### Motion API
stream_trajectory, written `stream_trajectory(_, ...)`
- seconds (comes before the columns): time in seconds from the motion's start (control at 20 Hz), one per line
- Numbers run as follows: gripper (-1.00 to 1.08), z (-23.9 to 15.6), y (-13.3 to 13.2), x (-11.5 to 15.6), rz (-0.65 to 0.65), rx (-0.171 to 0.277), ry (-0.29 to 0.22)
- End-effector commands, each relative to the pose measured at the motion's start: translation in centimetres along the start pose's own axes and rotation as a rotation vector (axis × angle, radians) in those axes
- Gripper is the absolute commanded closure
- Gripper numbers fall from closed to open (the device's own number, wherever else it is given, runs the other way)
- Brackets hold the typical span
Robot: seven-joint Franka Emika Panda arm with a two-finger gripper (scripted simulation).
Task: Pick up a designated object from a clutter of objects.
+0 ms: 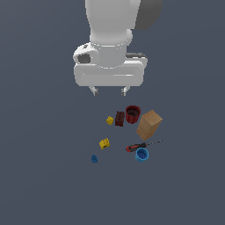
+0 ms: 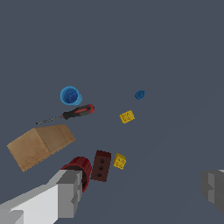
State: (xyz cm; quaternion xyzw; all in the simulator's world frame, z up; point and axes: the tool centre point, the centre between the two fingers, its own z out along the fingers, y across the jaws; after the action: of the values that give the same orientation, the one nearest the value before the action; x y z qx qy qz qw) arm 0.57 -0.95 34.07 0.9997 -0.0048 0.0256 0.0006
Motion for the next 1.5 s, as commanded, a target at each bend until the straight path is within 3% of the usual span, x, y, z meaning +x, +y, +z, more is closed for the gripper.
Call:
stream_trajectory(0.0, -0.92, 0.0, 0.0, 0.0, 0.000, 0.000, 0.000)
stream_trajectory(0.9, -0.92, -0.7, -1.1, 0.3, -0.034, 0.022, 0.013)
stream_trajectory(1.45, -0.92, 1.8, -0.8, 1.3, 0.078, 0.028, 0.005)
